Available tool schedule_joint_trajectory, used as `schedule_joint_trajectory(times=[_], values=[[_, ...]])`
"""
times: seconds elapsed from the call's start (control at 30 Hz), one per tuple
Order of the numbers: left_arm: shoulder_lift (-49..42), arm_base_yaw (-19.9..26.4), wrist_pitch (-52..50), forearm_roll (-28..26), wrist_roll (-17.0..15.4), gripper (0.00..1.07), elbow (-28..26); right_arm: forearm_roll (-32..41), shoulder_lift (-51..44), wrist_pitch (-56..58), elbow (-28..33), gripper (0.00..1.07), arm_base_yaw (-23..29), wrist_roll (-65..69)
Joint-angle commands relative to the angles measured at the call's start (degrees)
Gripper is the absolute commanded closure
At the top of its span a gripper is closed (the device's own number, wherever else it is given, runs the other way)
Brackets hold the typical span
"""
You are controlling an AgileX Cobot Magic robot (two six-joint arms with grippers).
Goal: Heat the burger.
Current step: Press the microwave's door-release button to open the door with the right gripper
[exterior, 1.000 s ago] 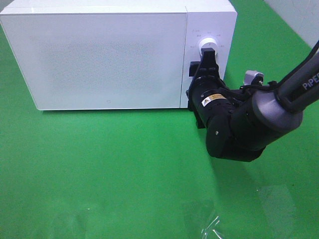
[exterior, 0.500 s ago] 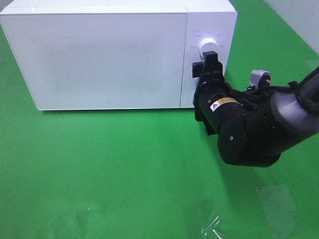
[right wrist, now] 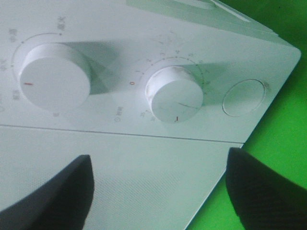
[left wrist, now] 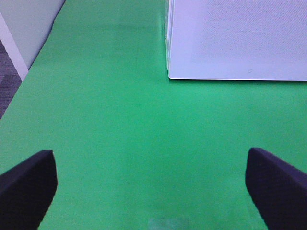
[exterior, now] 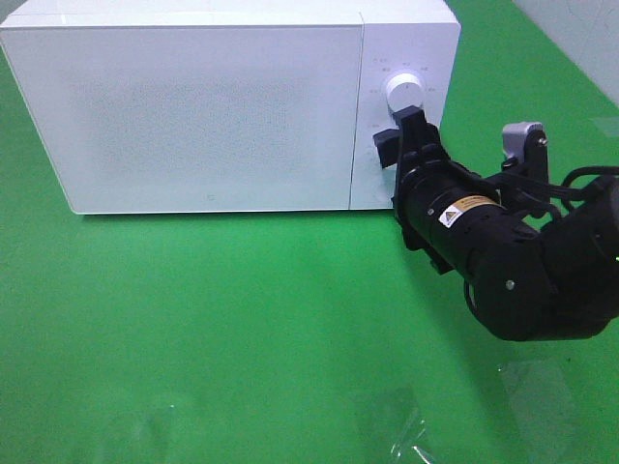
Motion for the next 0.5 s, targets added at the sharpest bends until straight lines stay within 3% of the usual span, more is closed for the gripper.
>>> schedule_joint_trajectory(times=[0.03,0.5], values=[[-1.1,0.1,-0.5,-0.4,-0.2,0.07,0.3,-0.7,-2.9,2.8,0.7,0.35,0.2,-5.8],[-1.1,0.1,-0.5,-0.4,-0.2,0.07,0.3,-0.9,-15.0,25.4,0.6,0.35,0.1,-49.5]])
